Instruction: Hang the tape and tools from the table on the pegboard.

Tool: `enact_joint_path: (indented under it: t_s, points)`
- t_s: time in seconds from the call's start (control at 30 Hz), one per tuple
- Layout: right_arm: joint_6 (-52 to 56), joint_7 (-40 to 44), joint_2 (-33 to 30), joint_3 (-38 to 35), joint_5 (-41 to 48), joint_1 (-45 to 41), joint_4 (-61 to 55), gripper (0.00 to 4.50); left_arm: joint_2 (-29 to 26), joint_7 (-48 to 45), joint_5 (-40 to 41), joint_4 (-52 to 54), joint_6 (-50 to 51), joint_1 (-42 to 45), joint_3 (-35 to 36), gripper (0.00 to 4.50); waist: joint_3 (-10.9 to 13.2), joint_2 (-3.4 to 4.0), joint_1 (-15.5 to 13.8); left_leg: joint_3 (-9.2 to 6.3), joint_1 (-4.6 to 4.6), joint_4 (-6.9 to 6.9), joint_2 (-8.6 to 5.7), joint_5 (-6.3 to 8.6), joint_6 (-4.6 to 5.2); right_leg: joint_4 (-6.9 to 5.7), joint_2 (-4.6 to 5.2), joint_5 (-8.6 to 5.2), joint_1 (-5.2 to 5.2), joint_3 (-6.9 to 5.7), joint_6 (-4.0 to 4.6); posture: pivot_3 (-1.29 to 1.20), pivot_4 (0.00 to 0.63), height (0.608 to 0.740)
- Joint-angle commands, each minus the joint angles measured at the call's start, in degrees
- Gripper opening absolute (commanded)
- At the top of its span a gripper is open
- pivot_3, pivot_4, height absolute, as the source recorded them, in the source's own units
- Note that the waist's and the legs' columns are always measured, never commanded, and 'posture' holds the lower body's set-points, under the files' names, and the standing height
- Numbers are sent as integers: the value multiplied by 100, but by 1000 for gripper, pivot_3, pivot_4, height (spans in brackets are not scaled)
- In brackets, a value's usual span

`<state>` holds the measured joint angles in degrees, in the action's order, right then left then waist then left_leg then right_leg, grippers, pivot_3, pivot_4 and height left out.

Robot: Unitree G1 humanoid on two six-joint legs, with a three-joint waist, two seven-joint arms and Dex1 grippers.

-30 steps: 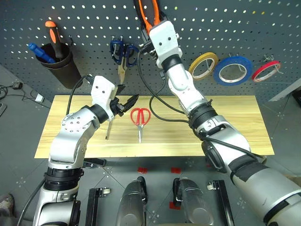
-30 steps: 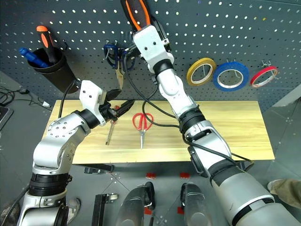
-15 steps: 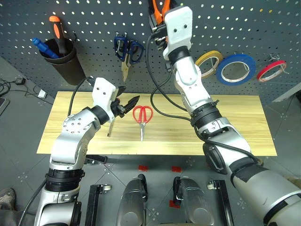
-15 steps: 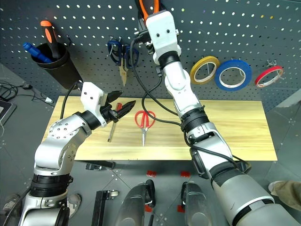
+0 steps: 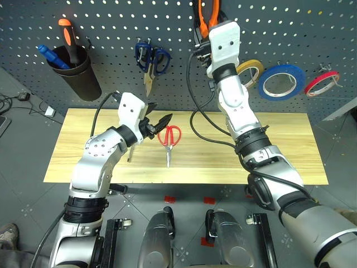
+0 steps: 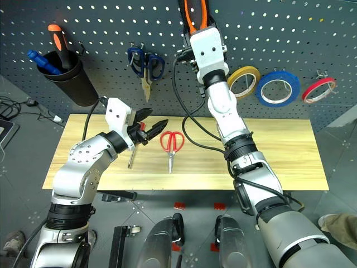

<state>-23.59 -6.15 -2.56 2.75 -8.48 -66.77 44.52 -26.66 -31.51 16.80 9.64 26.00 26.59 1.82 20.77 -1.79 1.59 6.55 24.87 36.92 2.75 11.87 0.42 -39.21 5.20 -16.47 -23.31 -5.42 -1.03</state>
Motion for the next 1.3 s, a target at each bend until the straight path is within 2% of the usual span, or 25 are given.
enact_joint_path:
  t_s: [0.03,0.2,0.37,0.4,0.53,0.63,0.73,0.83,0.93,1.07,1.2,1.3]
  points:
    - [454,-161,-24,-24,-92,238,-293,2606,45,-2,6,71,-100,9,28,3135,0,0,-4,-1,0,0,0,0,0,0,0,0,1,-1,0,-84,389,740]
    - [1160,-136,123,55,-148,512,-584,2605,126,13,-9,71,-105,51,-3,3135,1,1,5,0,0,-3,0,0,0,7,2,0,3,-2,0,-92,383,740]
    - [2027,385,216,124,23,833,-928,2605,197,-14,-34,47,-119,61,-62,3135,-2,-1,24,1,-2,-6,0,0,0,10,1,0,4,0,0,-102,378,740]
    - [2181,433,226,102,65,885,-1009,3323,207,-21,-31,43,-113,58,-70,3135,-4,-3,26,1,-2,-5,0,0,0,10,1,0,6,0,-1,-103,377,740]
    - [2893,735,239,106,206,1093,-1474,4467,254,-6,-32,51,-62,0,-78,3135,3,2,26,0,-1,-12,1,0,0,12,0,0,3,-4,-1,-109,372,740]
    - [3491,922,260,70,353,1258,-1940,4467,296,38,-27,48,39,-48,-102,3135,6,3,29,6,12,-19,-1,0,-1,22,1,0,-11,1,-1,-116,366,740]
    - [4023,1147,197,104,467,1576,-2688,4500,411,161,60,60,326,-128,-77,3702,6,3,45,8,13,-33,-1,1,-1,30,1,-4,-15,0,-6,-122,360,740]
    - [4667,1738,70,208,788,2067,-3606,4500,600,397,163,107,882,-268,-68,4492,4,1,45,8,12,-51,-2,1,-1,36,0,-8,-18,-2,-11,-128,357,740]
    - [5455,2583,-260,330,1363,2744,-4776,4500,928,1054,12,166,1581,-472,-113,4492,4,0,41,8,12,-59,-6,1,-1,47,1,-9,-16,0,-12,-130,359,740]
    - [6421,3515,-1054,405,2069,3757,-6096,4500,1430,1947,-271,239,2246,-777,-193,4492,6,-4,26,4,14,-61,-11,2,0,52,4,-9,-14,-1,-12,-137,365,740]
    - [6987,3970,-1697,549,2519,4518,-7049,4500,1803,2398,-464,148,2321,-954,-278,4492,8,-7,31,-2,13,-62,-11,4,2,50,4,-10,-10,-5,-13,-147,374,740]
    - [7197,4041,-1916,690,2683,4859,-7442,4500,2032,2815,-681,-112,2461,-956,-256,4492,9,-9,81,-3,8,-62,-7,5,2,44,2,-9,-10,-3,-13,-159,378,740]
